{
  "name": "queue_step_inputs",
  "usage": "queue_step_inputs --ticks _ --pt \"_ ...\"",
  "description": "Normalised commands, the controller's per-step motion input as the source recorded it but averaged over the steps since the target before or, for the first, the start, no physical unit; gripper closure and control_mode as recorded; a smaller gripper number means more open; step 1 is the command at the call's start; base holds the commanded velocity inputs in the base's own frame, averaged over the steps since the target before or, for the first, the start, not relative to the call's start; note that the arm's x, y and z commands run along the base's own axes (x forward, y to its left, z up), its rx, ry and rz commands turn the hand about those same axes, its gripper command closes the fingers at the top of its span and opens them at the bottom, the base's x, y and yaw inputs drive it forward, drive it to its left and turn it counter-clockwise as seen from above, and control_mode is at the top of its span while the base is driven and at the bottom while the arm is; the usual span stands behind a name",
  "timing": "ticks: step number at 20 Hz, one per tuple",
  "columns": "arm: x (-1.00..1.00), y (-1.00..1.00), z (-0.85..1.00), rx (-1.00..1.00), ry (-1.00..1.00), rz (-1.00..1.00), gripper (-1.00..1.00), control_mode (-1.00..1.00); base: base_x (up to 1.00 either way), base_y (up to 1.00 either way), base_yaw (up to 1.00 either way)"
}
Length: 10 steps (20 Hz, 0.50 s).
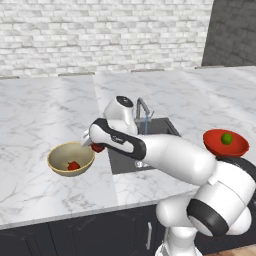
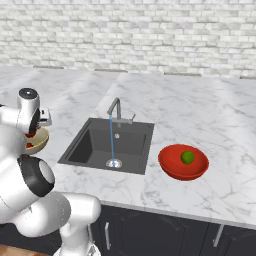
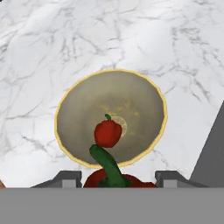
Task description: Pick the bell peppers from the sink and place them in one bowl. Place the lime in the other bowl. Then turn off the sink faucet.
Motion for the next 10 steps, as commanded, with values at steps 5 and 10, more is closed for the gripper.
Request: queue_step_inputs --ticks 5,10 --pt "0.00 0.37 -0.03 0.00 -0.05 0.00 1.00 -1.00 0.00 0.00 0.00" --pt "0.06 0.25 -0.11 0.00 0.00 0.00 1.00 -1.00 0.00 0.00 0.00"
